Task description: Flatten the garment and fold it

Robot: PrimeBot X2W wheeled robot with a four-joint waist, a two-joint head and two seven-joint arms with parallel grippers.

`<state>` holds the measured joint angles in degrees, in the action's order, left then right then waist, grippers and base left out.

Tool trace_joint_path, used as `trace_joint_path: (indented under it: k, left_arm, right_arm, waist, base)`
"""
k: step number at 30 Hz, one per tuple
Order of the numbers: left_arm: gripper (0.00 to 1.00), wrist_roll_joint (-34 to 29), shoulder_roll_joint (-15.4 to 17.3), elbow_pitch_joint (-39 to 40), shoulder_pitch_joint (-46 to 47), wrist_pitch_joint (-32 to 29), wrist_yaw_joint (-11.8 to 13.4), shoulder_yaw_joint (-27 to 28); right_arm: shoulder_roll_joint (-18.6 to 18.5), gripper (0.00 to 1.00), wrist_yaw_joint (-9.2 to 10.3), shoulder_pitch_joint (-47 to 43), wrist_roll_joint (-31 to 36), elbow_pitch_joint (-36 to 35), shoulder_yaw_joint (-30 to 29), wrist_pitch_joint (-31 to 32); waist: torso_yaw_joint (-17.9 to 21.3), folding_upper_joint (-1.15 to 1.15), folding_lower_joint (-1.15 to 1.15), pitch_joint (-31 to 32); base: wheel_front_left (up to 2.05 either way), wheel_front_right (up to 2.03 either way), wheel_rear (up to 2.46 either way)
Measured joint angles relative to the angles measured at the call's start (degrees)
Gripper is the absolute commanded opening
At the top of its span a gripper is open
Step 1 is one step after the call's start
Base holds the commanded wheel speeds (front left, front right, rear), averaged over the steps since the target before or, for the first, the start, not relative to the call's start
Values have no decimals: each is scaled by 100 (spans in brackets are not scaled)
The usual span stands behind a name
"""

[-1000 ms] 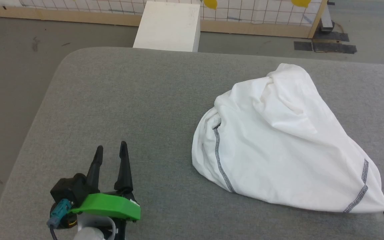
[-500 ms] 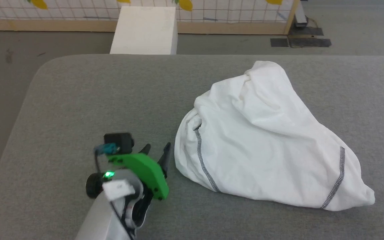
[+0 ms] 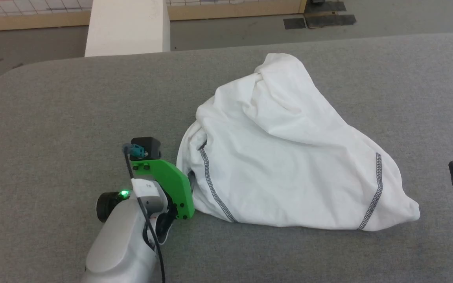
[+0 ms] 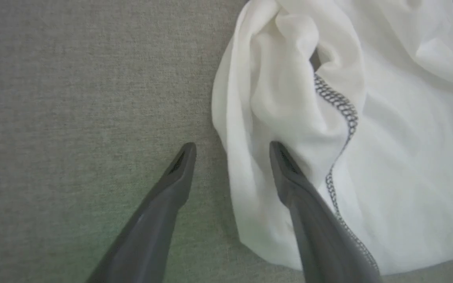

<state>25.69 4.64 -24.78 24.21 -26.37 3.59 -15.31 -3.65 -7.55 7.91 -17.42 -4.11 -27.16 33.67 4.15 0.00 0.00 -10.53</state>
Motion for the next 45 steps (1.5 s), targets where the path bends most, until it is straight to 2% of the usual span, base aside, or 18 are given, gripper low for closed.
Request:
trace_joint_path:
  k: [1, 2, 6, 12, 15, 19, 23, 27, 28, 29, 31, 34, 38, 41, 45]
  left_arm:
    - [13, 1, 1, -23, 2, 107, 0, 21]
    - [0, 15, -1, -47, 3, 223, -1, 60]
    - [0, 363, -70, 55, 9, 828, -10, 404]
    - [0, 1302, -164, 632, -25, 2119, -74, 1221]
    - [0, 1650, -168, 913, -207, 2557, 14, 1553]
    - [0, 1953, -171, 1335, -855, 2988, 271, 1950]
    - [0, 2272, -171, 1656, -1679, 3323, 644, 2262]
    - [0, 2597, -166, 1545, -2451, 3211, 1099, 2128]
    - [38, 2633, -168, 1503, -2561, 3119, 1163, 2024]
    - [100, 2636, -168, 1492, -2609, 3043, 1176, 1956]
    - [100, 2652, -188, 1597, -2613, 3027, 1135, 1856]
    - [100, 2502, -75, 1911, -2546, 3282, 899, 1786]
    - [100, 1482, 503, 2277, -2388, 3800, 676, 1449]
    - [100, 636, 818, 2405, -2269, 3985, 657, 1131]
    - [100, -73, 902, 2453, -2118, 4066, 657, 797]
  right_arm:
    - [3, 100, 0, 8, -1, 13, 22, 1]
    - [10, 100, 0, 14, -1, 25, 42, 1]
    - [18, 100, -1, 16, 0, 80, 123, 1]
    - [24, 100, 0, 16, 1, 162, 293, 0]
    - [23, 100, 0, 14, 5, 191, 367, 1]
    - [12, 100, -1, 10, 9, 231, 491, 3]
    - [1, 100, 0, -10, 9, 301, 569, 9]
    - [4, 100, -1, -108, 9, 353, 673, 10]
    - [1, 100, 0, -122, 9, 363, 706, 20]
    - [-15, 100, 0, -128, 12, 375, 758, 38]
    - [-48, 100, 0, -127, 15, 385, 931, 68]
    - [-73, 100, 0, -52, -15, 397, 1316, 69]
    - [-145, 100, 0, 443, -14, 608, 2189, 136]
    - [-149, 100, 0, 1005, 105, 1045, 2752, 253]
    - [-89, 100, -1, 1813, 549, 1914, 3273, 487]
  waist:
    - [20, 0, 0, -23]
    - [41, 0, 0, -49]
    - [46, 0, 0, -110]
    - [-139, 0, 0, -51]
    - [-279, 0, 0, 11]
    - [-490, 0, 0, 114]
    - [-711, 0, 0, 220]
    - [-920, 0, 0, 311]
    - [-972, 0, 0, 328]
    - [-1012, 0, 0, 341]
    - [-1098, 0, 0, 374]
    - [-1173, 0, 0, 422]
    - [-1194, 0, 0, 460]
    - [-1205, 0, 0, 400]
    - [-1264, 0, 0, 270]
  base:
    - [0, 0, 0]
    - [0, 0, 0]
    - [0, 0, 0]
    - [0, 0, 0]
    - [0, 0, 0]
    - [0, 0, 0]
    - [0, 0, 0]
    - [0, 0, 0]
    - [0, 0, 0]
    - [0, 0, 0]
    - [0, 0, 0]
    - [0, 0, 0]
    - [0, 0, 0]
    - [0, 0, 0]
    - [0, 0, 0]
